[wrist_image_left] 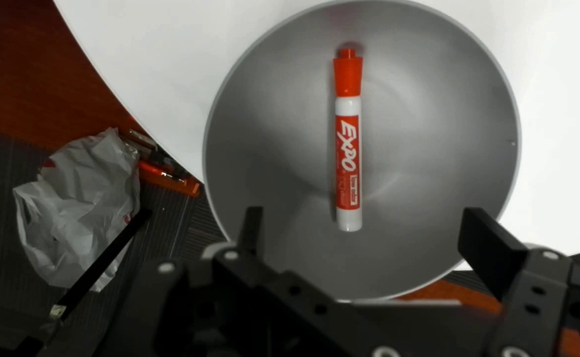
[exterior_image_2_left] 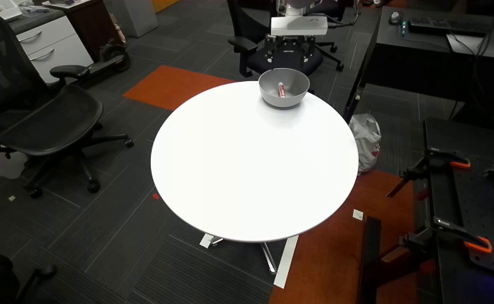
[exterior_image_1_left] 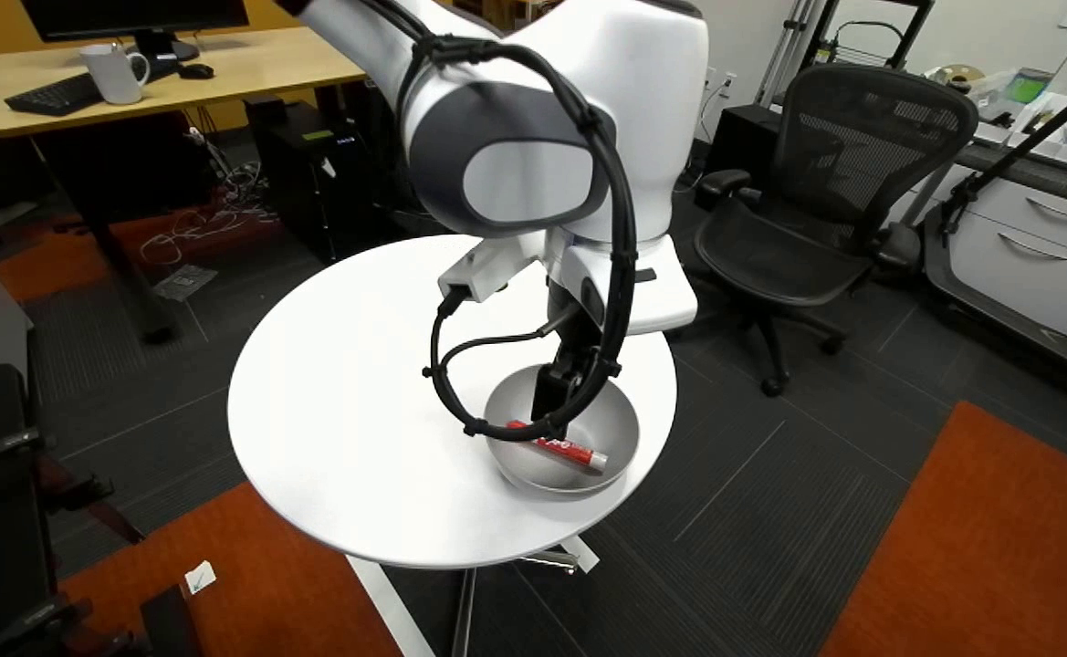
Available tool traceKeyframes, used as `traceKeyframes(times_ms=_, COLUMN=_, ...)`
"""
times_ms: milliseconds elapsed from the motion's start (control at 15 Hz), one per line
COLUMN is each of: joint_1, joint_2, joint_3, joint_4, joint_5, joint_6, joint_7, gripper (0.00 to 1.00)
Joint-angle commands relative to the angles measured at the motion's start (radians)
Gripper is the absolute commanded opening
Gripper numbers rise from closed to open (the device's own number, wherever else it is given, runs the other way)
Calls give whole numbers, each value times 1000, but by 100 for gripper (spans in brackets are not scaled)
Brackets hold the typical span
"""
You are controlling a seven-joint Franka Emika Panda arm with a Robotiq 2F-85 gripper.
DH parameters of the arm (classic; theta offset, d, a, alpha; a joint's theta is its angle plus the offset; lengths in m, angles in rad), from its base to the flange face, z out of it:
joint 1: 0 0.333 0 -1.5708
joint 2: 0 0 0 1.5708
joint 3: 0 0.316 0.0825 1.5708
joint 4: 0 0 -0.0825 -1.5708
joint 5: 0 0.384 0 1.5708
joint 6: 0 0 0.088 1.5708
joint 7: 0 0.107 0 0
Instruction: Take the red marker out of the grey bowl
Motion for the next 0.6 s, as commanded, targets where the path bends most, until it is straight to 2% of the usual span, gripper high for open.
traceKeyframes(times_ms=0, joint_1=-1, joint_2=72, joint_3=-11, joint_4=78, joint_5=22, joint_6=-15, joint_7=-9, gripper=100)
traceKeyframes(times_ms=533, joint_1=-8, joint_2=174, joint_3=-8, joint_4=154, joint_5=26, joint_6=-35, joint_7=-8, gripper=100)
